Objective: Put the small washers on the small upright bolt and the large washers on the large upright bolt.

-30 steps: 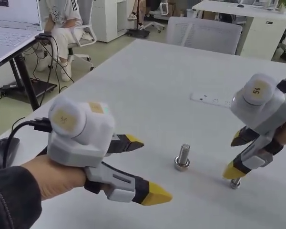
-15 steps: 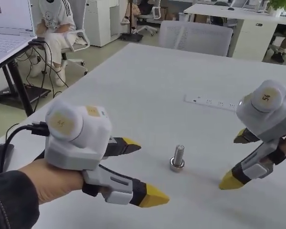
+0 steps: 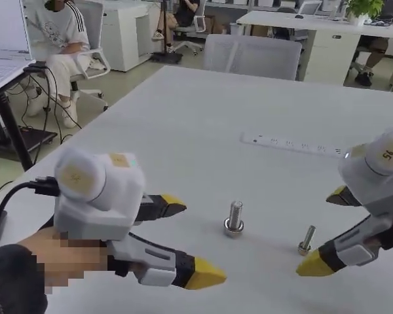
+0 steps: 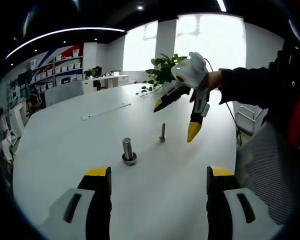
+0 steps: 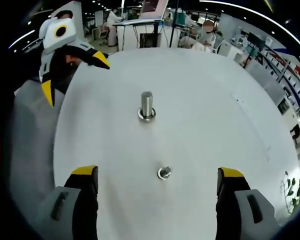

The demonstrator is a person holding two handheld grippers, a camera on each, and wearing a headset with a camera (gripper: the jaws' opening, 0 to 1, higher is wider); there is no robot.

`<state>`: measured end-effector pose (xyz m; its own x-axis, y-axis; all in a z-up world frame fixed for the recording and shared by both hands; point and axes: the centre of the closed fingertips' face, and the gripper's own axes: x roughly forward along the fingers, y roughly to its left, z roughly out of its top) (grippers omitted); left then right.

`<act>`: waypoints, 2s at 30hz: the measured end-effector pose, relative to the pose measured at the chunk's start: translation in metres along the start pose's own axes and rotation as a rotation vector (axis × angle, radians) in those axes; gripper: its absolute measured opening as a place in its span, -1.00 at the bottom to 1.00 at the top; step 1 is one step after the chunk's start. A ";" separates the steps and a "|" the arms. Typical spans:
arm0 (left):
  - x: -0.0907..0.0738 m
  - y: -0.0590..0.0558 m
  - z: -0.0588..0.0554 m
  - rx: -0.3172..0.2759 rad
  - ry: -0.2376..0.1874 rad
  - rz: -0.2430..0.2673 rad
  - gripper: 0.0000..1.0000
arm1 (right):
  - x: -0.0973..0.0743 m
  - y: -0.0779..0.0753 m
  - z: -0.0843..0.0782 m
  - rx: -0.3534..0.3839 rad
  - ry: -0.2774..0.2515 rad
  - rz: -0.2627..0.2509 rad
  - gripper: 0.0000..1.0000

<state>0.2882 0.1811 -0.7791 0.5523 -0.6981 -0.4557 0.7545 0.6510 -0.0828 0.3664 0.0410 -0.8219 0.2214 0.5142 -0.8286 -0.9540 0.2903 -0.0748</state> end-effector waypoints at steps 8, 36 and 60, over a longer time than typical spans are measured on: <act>-0.001 -0.002 -0.001 0.001 0.001 -0.006 0.56 | -0.010 0.009 -0.005 0.045 -0.043 -0.034 1.00; -0.017 -0.020 0.001 0.028 0.002 -0.027 0.59 | -0.050 0.075 -0.024 0.217 -0.226 -0.176 1.00; -0.006 -0.021 -0.013 -0.013 0.015 -0.043 0.61 | -0.058 0.067 -0.031 0.344 -0.337 -0.298 1.00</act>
<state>0.2650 0.1755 -0.7864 0.5136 -0.7212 -0.4648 0.7731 0.6240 -0.1140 0.2833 0.0058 -0.7957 0.5773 0.5827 -0.5720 -0.7320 0.6797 -0.0466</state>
